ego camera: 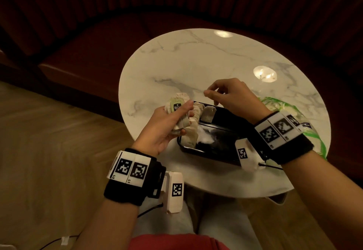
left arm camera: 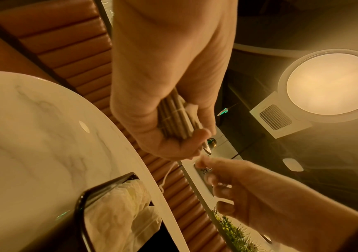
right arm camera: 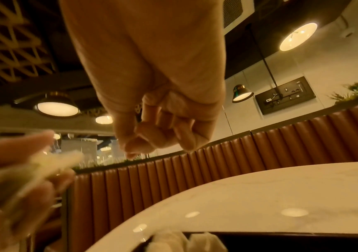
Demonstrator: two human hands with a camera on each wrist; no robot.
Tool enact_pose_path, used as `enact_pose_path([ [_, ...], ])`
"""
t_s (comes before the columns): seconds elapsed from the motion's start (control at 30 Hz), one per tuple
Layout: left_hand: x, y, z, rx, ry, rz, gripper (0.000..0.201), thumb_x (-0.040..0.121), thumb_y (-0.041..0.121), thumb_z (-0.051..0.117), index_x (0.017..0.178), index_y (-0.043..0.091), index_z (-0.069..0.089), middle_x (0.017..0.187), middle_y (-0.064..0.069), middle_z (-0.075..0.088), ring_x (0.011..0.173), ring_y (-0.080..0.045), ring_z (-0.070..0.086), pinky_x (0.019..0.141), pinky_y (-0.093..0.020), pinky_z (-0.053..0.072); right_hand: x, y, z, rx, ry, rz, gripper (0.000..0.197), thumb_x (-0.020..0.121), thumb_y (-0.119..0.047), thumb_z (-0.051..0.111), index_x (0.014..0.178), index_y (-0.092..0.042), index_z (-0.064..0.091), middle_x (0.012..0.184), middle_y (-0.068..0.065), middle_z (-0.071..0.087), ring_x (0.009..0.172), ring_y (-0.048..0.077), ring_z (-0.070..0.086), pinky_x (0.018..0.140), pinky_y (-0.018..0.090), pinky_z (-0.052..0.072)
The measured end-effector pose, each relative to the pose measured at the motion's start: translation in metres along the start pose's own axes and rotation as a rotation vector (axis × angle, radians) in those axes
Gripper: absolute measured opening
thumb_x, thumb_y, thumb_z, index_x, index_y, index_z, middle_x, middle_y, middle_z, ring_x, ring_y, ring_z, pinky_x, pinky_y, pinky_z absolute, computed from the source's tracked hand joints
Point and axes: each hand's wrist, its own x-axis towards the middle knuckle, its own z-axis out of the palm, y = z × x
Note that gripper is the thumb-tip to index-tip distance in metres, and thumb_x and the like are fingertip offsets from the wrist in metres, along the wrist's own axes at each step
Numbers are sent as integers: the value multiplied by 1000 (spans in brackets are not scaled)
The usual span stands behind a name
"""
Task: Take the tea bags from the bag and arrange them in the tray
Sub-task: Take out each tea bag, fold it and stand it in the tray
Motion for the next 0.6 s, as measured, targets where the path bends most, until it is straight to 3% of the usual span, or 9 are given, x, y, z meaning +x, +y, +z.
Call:
enact_pose_path([
  [0.13,-4,2,7,4,-13,-11,37,86,47,63,102,14,69,84,0,74,70,-8,67,52,-18,52,-21,-21,-3,122,-162,-59,18,90,-40,63,93,-24,72,76,-4,69,59,-3,55,62,22,45],
  [0.23,-6,4,11,-4,-20,-30,56,88,61,50,102,10,68,80,-4,72,71,-12,66,52,-20,52,-31,-27,7,189,-159,-54,20,88,-38,67,93,-20,72,80,-4,71,61,-4,56,62,19,43],
  [0.37,-8,3,11,9,-49,-36,63,89,68,36,101,15,67,93,-10,74,80,-16,68,55,-21,52,-37,-28,19,247,-137,-5,24,86,-39,69,93,-17,72,84,2,72,68,7,60,69,32,51],
  [0.43,-10,4,11,7,-75,-40,61,91,69,31,100,20,67,90,-5,75,78,-14,69,55,-20,50,-39,-27,21,305,-121,26,21,87,-37,70,91,-16,72,82,1,72,67,5,60,67,29,50],
  [0.53,-12,6,11,2,-104,-43,61,92,69,27,101,22,66,85,-1,75,76,-12,69,56,-21,50,-41,-28,21,380,-109,50,20,87,-32,71,92,-12,73,76,-4,71,61,-5,59,60,12,43],
  [0.6,-12,6,11,11,-121,-38,61,93,68,27,102,22,65,84,-2,74,76,-11,68,55,-20,50,-40,-28,21,395,-94,72,20,86,-31,72,92,-12,72,78,-3,71,62,-6,59,60,11,43],
])
